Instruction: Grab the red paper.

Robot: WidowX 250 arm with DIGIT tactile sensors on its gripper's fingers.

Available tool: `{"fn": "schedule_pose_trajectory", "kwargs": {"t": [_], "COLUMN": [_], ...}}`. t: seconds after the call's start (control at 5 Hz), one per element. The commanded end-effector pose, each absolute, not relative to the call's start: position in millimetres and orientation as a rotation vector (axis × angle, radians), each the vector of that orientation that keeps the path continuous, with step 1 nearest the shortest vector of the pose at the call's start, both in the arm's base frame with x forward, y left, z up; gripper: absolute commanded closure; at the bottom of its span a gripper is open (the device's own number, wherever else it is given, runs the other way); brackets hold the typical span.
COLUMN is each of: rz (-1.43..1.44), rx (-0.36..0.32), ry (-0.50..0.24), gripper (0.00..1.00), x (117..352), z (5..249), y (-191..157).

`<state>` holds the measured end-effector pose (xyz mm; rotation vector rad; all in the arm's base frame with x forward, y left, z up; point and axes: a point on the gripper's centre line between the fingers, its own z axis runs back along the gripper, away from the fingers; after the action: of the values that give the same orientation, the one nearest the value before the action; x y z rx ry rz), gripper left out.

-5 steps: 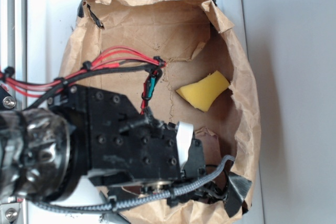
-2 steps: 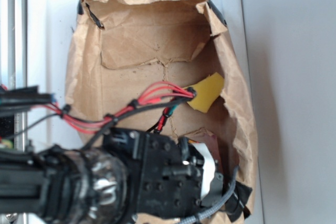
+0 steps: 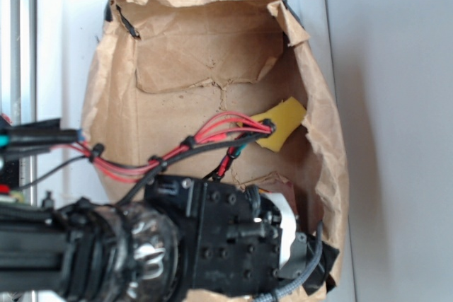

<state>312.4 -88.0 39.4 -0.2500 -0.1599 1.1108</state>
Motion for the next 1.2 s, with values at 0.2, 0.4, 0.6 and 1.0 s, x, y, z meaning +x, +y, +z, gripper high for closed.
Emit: {"fn": "schedule_pose_trajectory", "kwargs": {"t": [0.2,0.4,0.6,1.0], "rz": [1.124,1.097,1.095,0.980], "rx": [-0.279,-0.246,-0.223,-0.151], "ry": [-0.175,-0.208,-0.295,-0.373], "gripper": [1.00,1.00,1.00,1.00], "x": [316.8,311.5,304.2,297.4], "z": [104.2,120.2,136.7,171.6], "y": [-36.7,-20.5,-9.8,16.3]}}
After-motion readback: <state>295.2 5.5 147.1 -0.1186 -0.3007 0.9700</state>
